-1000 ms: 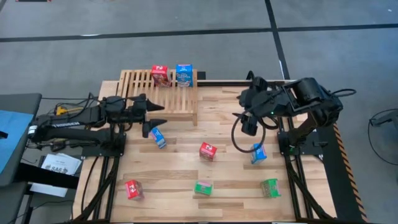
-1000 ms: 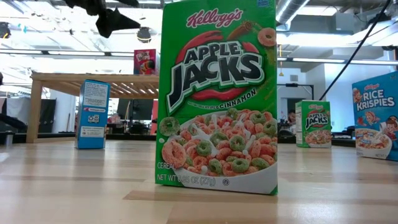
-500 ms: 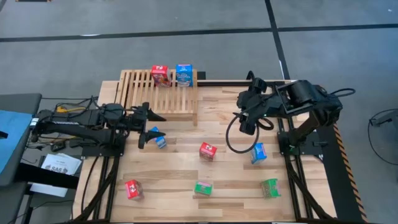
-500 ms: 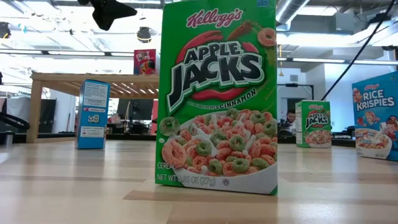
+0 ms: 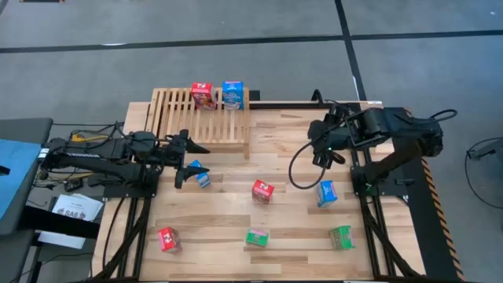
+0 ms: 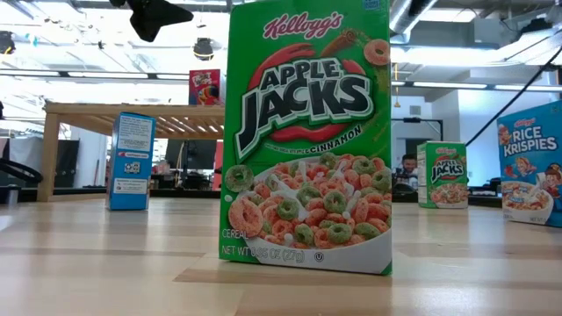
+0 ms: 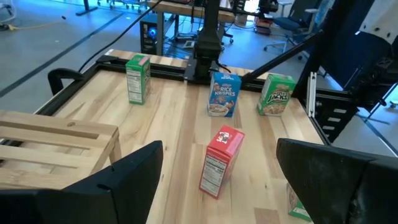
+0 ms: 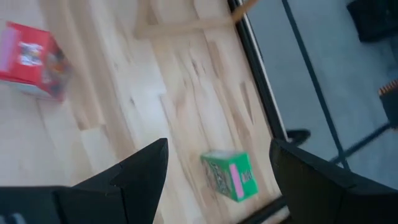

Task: Stack cereal on shelf
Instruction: Put the top right green cereal box on the shelf

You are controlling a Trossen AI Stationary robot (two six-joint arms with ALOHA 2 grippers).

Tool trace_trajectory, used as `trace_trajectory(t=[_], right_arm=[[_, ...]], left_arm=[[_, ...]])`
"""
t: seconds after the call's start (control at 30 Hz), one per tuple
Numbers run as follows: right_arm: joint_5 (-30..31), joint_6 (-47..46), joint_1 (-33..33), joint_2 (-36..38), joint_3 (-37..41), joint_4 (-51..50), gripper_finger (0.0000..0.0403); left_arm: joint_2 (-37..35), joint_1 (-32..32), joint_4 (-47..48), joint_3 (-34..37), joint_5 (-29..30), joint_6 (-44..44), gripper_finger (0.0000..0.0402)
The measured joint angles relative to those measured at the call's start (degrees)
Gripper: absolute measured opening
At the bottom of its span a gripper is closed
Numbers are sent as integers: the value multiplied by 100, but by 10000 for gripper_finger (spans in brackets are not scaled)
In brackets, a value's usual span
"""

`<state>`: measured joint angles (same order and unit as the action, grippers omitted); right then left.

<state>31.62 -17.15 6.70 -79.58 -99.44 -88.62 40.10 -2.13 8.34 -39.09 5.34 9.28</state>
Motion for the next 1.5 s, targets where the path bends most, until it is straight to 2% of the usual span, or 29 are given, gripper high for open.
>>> trace_trajectory(t=[0.17,0.33,0.47,0.6,0.77,0.93,1.23,1.5], right_arm=[[0,2,-318,68,475,136,306],[-17,32,-668,-188,564,54,306],[-91,695,-865,-479,564,55,306],[-550,1313,-1032,-828,557,74,306],[-1652,2046,-1183,-1162,557,117,306],[-1762,2282,-1379,-1393,572,-147,306],[-1847,2422,-2172,-764,1358,79,306],[-1996,3356,-2910,282,2387,1073,306]], left_arm=[[0,0,15,0,2,0,304],[1,0,107,0,3,7,304],[2,0,270,0,4,11,304],[2,0,357,0,4,49,304],[2,0,387,0,4,54,304],[2,0,387,0,4,63,304],[2,0,412,0,4,63,304],[2,0,428,0,4,63,304]])
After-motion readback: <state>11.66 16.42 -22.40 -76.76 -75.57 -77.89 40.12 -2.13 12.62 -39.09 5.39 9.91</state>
